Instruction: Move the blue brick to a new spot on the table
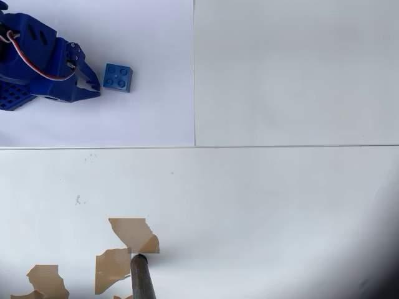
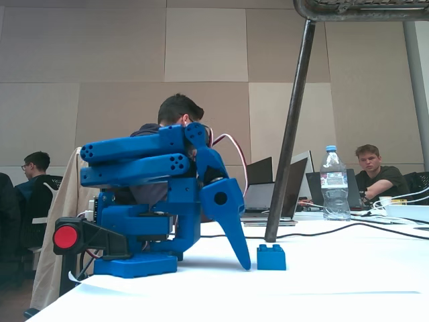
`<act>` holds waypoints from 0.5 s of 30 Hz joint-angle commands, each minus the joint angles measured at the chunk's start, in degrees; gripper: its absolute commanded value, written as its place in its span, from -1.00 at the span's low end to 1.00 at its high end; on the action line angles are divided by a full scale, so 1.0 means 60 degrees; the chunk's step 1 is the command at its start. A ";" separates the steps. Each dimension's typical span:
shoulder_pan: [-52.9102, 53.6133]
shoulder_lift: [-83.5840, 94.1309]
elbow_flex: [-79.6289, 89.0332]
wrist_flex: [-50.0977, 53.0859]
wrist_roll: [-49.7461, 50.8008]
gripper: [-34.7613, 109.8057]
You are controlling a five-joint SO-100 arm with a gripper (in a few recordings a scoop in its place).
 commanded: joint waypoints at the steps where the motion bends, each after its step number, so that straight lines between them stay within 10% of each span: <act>1: -0.1069 -0.1743 -0.2637 0.0615 0.1216 -0.52; 15: -0.0674 -0.6475 -0.5669 -0.1670 0.0674 -0.19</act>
